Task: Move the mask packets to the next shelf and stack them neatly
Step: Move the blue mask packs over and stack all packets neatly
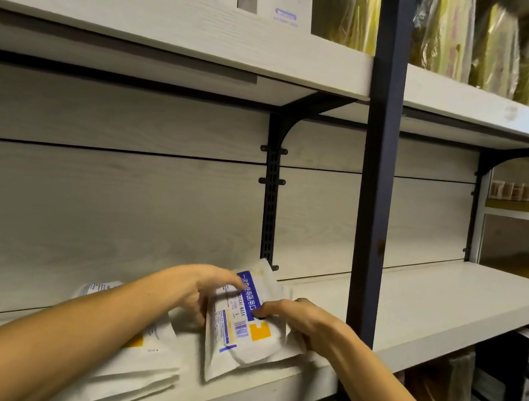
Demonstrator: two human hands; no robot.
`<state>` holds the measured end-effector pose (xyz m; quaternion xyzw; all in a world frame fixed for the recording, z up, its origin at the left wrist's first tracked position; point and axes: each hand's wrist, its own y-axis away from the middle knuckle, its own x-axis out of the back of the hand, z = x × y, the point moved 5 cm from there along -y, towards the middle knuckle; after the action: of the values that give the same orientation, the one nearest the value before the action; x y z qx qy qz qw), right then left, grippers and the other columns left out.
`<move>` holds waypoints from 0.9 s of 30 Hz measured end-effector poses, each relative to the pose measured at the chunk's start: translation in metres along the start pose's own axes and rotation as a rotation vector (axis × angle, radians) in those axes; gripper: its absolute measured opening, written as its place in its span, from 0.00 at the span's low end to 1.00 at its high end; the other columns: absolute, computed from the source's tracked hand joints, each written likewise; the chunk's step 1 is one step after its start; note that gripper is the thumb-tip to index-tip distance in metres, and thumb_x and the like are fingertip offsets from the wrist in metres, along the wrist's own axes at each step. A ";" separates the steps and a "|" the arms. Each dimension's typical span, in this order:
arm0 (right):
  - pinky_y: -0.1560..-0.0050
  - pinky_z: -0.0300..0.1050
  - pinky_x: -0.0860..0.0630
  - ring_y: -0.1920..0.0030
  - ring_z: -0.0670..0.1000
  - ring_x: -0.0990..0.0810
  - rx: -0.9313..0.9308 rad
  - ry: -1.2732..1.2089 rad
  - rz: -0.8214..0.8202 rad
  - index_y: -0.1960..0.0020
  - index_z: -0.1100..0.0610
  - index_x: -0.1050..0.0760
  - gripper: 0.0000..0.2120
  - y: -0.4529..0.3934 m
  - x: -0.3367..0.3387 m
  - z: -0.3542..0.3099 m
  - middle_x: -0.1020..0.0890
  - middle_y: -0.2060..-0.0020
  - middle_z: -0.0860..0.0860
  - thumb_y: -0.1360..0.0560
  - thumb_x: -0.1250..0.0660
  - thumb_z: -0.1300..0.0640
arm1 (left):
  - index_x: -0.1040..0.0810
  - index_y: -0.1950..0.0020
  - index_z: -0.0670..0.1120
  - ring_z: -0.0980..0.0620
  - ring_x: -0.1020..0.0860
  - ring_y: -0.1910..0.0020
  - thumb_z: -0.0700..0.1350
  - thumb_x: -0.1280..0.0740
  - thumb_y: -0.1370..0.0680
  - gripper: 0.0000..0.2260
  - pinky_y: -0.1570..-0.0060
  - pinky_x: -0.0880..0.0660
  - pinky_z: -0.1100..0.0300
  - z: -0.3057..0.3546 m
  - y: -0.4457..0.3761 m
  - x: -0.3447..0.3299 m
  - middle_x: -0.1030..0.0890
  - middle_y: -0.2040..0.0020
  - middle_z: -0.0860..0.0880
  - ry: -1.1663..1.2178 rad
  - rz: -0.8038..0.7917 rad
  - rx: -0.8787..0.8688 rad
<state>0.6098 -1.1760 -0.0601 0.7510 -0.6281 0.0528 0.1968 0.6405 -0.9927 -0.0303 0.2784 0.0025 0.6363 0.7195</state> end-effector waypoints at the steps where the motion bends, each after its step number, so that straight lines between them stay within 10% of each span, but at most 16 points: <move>1: 0.44 0.51 0.17 0.50 0.53 0.13 0.034 -0.016 0.014 0.42 0.54 0.24 0.19 0.001 -0.003 0.000 0.14 0.50 0.53 0.29 0.23 0.50 | 0.26 0.37 0.42 0.44 0.16 0.51 0.51 0.27 0.23 0.21 0.51 0.18 0.46 -0.001 -0.001 -0.002 0.16 0.49 0.39 -0.012 -0.004 0.004; 6: 0.66 0.37 0.18 0.56 0.49 0.15 0.216 -0.071 0.081 0.45 0.50 0.31 0.18 0.008 -0.005 -0.003 0.17 0.53 0.49 0.27 0.23 0.58 | 0.25 0.43 0.40 0.42 0.15 0.52 0.49 0.24 0.26 0.19 0.45 0.19 0.47 0.006 0.001 -0.003 0.14 0.54 0.40 0.107 0.014 -0.113; 11: 0.59 0.40 0.17 0.53 0.49 0.13 0.353 -0.106 0.124 0.35 0.49 0.34 0.29 0.017 0.001 -0.004 0.16 0.48 0.49 0.28 0.22 0.55 | 0.20 0.45 0.40 0.42 0.13 0.55 0.46 0.20 0.30 0.18 0.58 0.16 0.50 0.011 0.017 0.006 0.12 0.53 0.40 0.269 -0.017 -0.221; 16: 0.56 0.40 0.17 0.49 0.49 0.14 0.488 -0.140 0.153 0.35 0.50 0.34 0.28 0.021 0.004 -0.020 0.17 0.46 0.48 0.28 0.23 0.58 | 0.21 0.39 0.39 0.41 0.14 0.48 0.46 0.18 0.33 0.26 0.41 0.20 0.44 0.031 0.042 0.028 0.13 0.49 0.40 0.315 0.016 -0.462; 27: 0.62 0.37 0.18 0.52 0.48 0.13 0.611 -0.240 0.135 0.32 0.51 0.33 0.27 0.015 -0.018 -0.036 0.16 0.46 0.48 0.27 0.24 0.54 | 0.16 0.42 0.45 0.47 0.13 0.49 0.46 0.22 0.28 0.16 0.50 0.18 0.52 0.019 0.076 0.020 0.12 0.49 0.46 0.083 -0.013 -0.619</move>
<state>0.5973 -1.1484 -0.0290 0.7328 -0.6503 0.1628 -0.1169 0.5819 -0.9788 0.0237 0.0200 -0.1601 0.6131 0.7733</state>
